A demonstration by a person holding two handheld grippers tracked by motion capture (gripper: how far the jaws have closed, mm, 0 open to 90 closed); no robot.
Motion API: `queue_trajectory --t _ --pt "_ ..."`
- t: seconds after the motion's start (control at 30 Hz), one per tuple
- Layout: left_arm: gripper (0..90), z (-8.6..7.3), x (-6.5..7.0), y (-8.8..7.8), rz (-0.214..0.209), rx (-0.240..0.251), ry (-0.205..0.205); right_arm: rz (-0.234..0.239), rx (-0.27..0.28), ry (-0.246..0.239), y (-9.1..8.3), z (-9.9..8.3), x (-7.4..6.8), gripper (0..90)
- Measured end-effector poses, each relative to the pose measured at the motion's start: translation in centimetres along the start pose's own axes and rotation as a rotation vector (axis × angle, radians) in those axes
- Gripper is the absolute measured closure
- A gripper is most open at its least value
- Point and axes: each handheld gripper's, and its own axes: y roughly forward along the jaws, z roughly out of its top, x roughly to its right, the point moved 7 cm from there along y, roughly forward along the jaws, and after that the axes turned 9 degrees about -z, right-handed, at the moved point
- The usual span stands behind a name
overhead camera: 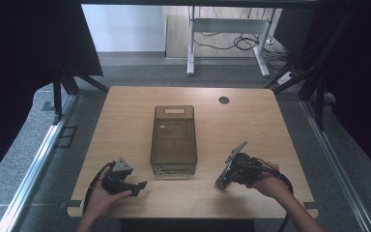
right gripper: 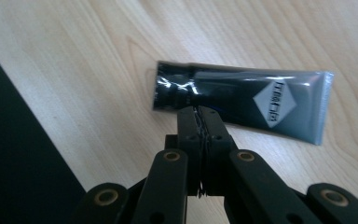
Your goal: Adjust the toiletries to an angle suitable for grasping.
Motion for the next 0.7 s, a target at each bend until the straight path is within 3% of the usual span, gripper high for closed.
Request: queue_trajectory --t 0.17,0.7 --pt "22.7 0.0 0.0 -0.2 0.004 0.004 -0.006 0.016 -0.030 -0.038 0.7 0.1 -0.7 89.2" --pt "22.7 0.0 0.1 0.1 0.000 -0.005 0.002 0.077 -0.117 -0.084 2.7 -0.3 -2.5 89.9"
